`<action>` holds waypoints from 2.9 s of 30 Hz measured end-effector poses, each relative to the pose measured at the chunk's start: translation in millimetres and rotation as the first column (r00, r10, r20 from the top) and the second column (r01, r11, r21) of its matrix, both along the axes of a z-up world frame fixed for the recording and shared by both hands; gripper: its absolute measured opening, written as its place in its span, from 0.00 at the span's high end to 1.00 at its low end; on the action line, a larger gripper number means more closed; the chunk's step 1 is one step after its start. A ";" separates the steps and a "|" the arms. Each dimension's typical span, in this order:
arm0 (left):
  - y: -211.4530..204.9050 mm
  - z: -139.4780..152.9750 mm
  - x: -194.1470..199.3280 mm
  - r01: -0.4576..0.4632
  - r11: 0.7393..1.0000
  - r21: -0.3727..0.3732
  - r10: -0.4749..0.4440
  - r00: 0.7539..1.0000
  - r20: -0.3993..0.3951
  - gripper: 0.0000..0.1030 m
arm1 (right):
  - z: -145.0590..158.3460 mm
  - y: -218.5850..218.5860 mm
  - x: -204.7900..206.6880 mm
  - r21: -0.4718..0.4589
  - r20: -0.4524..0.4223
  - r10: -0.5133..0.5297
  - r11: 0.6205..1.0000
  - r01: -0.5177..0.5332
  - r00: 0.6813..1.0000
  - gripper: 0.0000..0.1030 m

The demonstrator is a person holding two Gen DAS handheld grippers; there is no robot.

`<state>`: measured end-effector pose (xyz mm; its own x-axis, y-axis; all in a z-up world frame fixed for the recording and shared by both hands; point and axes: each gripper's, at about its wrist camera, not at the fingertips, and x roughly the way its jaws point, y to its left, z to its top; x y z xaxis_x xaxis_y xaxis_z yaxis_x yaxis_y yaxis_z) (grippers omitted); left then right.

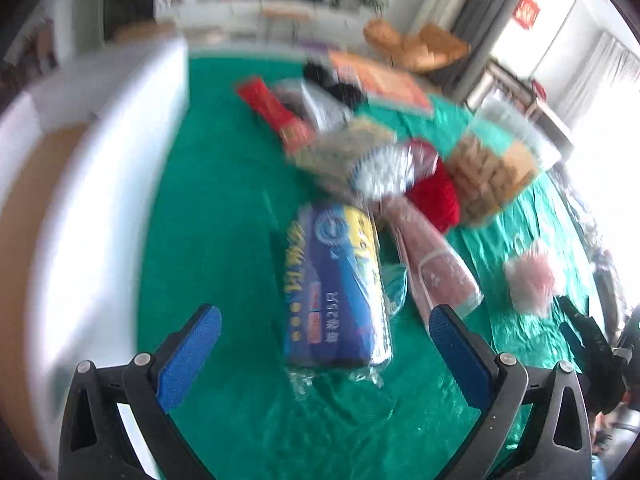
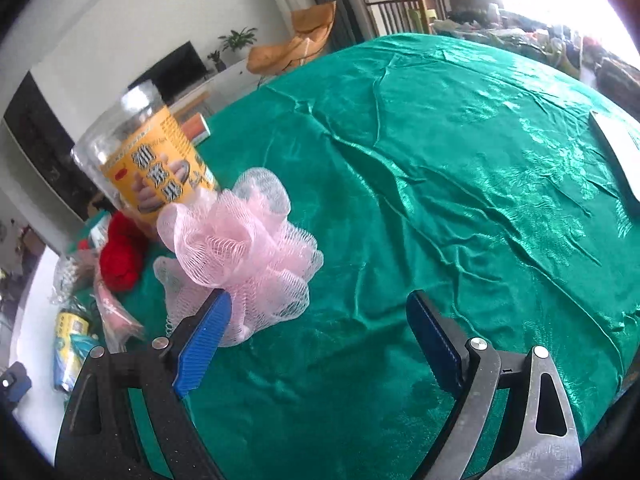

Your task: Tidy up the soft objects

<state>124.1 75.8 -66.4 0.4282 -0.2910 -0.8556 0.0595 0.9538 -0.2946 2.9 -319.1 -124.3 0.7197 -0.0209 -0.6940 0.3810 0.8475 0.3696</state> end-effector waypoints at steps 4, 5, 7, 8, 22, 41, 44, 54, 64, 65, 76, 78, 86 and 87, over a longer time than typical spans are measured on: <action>9.2 -39.5 35.0 -0.072 0.993 -0.095 0.055 0.983 -0.176 0.02 | 17.4 -14.5 -22.2 0.012 0.117 -0.090 0.996 0.089 0.989 0.12; 14.8 -40.7 35.5 -0.095 0.987 -0.126 0.072 0.982 -0.175 0.06 | 21.7 -17.1 -28.2 0.007 0.139 -0.115 0.993 0.115 0.984 0.12; 19.0 -36.1 37.3 -0.083 0.977 -0.195 0.052 0.986 -0.159 0.46 | 25.4 -19.9 -30.8 0.019 0.156 -0.120 0.993 0.118 0.980 0.11; 18.9 -33.8 39.0 -0.066 0.977 -0.204 0.032 0.986 -0.164 0.46 | 24.9 -17.6 -27.0 0.023 0.140 -0.098 0.995 0.096 0.985 0.11; 33.0 32.8 -9.1 -0.038 0.985 -0.167 0.043 0.999 0.024 0.47 | -7.1 28.7 103.2 -0.003 -0.334 0.320 0.940 -0.341 0.886 0.68; 230.2 141.6 -115.2 -0.446 0.856 0.261 0.371 0.882 0.291 0.25 | 161.4 324.0 28.4 0.319 0.180 0.896 0.336 -0.886 0.405 0.28; 232.1 135.4 -119.4 -0.493 0.815 0.304 0.387 0.854 0.347 0.09 | 141.8 349.9 32.7 0.343 0.124 0.917 0.318 -0.884 0.378 0.15; 95.3 124.9 -112.1 -0.154 0.979 0.133 0.092 0.917 0.388 0.08 | 59.5 179.1 22.3 -0.168 -0.123 0.601 0.772 -0.613 0.790 0.15; -46.0 -20.2 -65.2 0.029 0.992 0.123 -0.041 0.995 0.094 0.07 | -22.1 89.2 26.4 -0.386 -0.250 0.311 0.836 -0.389 0.917 0.15; -46.0 -28.0 -59.4 0.003 0.988 0.156 -0.020 0.994 0.109 0.07 | -23.5 87.6 28.4 -0.396 -0.247 0.311 0.832 -0.388 0.918 0.15; -21.2 -65.6 -1.5 -0.143 0.954 0.264 0.097 0.979 0.179 0.04 | -26.7 85.7 30.4 -0.290 -0.242 0.327 0.874 -0.390 0.914 0.14; -16.3 -65.1 -4.8 -0.137 0.955 0.261 0.093 0.980 0.175 0.01 | -25.3 87.5 27.4 -0.291 -0.240 0.319 0.877 -0.381 0.917 0.13; -17.9 -66.3 -4.0 -0.132 0.954 0.268 0.087 0.981 0.174 0.00 | -23.2 89.6 23.1 -0.288 -0.244 0.327 0.875 -0.390 0.913 0.10; -18.1 -66.7 -3.5 -0.132 0.954 0.268 0.087 0.981 0.174 0.00 | -23.1 96.3 17.2 -0.289 -0.244 0.326 0.874 -0.390 0.913 0.10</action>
<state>120.6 57.7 -133.1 0.5808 0.0040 -0.8140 -0.0258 0.9996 -0.0135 20.1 -222.8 -147.3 0.5830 -0.0328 -0.8118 0.0616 0.9981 0.0039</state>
